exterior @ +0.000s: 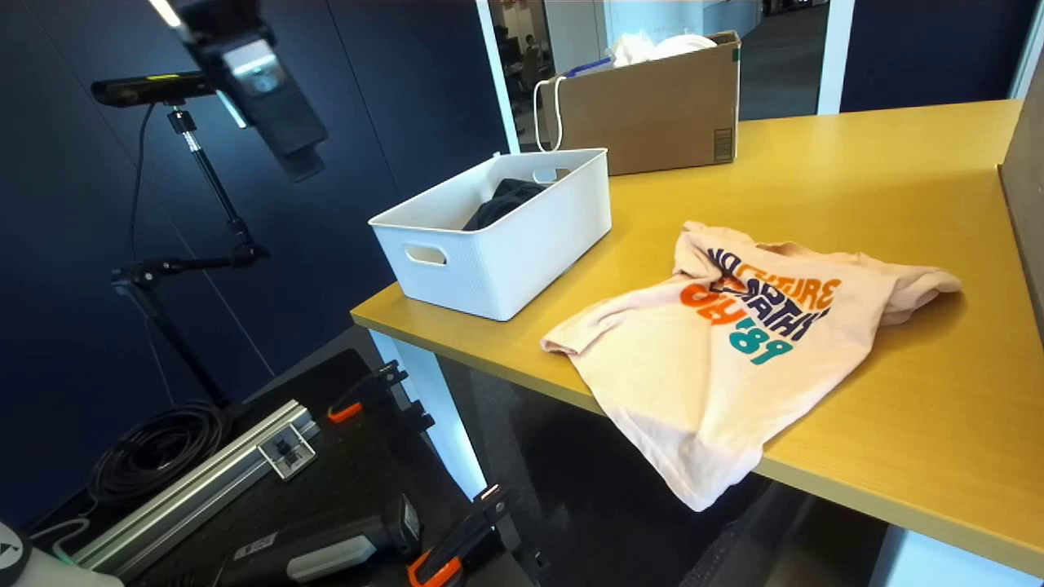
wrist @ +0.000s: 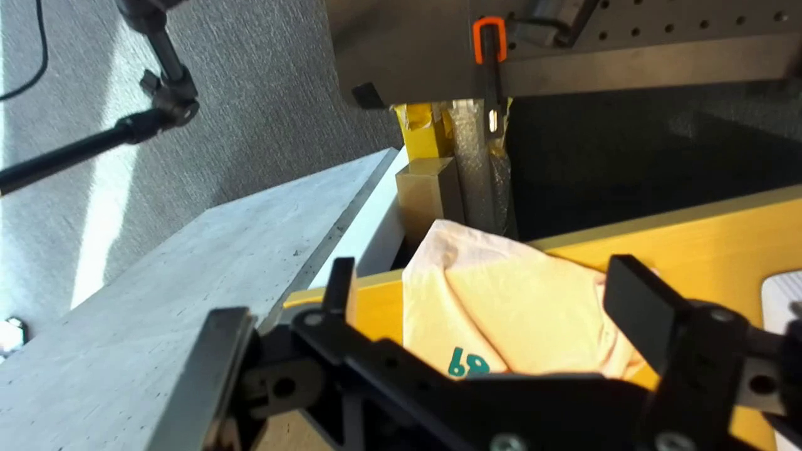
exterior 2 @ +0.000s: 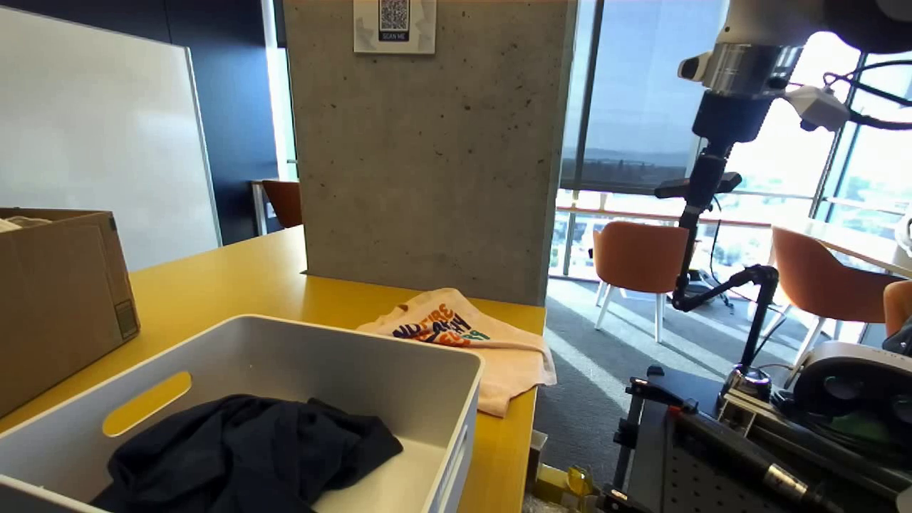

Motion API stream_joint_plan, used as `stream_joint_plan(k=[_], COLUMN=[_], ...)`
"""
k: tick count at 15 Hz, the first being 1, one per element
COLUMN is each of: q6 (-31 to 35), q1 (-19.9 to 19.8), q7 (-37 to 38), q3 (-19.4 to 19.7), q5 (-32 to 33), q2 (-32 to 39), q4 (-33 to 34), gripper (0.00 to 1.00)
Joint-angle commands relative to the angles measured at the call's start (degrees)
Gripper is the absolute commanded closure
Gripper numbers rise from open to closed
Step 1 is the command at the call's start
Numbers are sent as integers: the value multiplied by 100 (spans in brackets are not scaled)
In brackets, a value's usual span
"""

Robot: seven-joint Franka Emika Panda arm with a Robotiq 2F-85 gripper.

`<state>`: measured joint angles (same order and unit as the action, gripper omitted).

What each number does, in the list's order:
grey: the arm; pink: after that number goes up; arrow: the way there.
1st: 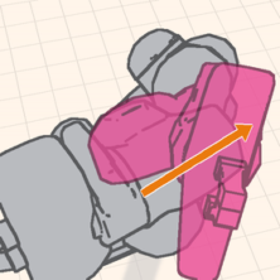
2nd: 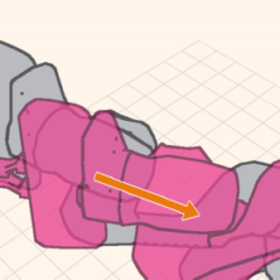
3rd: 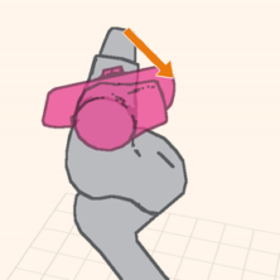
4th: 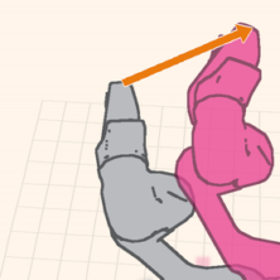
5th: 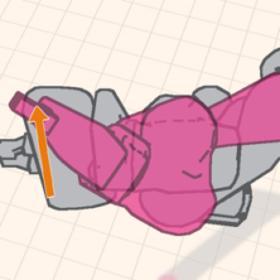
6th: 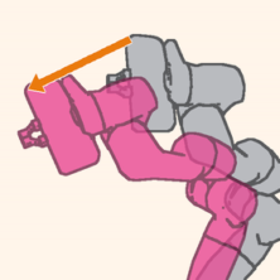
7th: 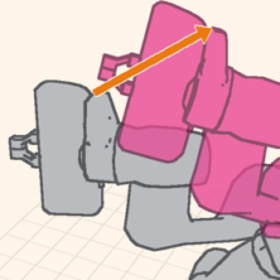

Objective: Fold the light pink shirt on the table and then put it in the white basket

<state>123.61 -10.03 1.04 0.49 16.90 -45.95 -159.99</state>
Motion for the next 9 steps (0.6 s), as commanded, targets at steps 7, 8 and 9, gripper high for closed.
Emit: stream_joint_plan(k=[7,8,9], q6=[3129,3292,3464], q1=[685,861,1039], q7=[-1508,-1806,-2148], q3=[656,660,653], q5=[-496,-723,-1024], q2=[3555,3927,4306], q4=[1351,1563,1751], gripper=[0,0,0])
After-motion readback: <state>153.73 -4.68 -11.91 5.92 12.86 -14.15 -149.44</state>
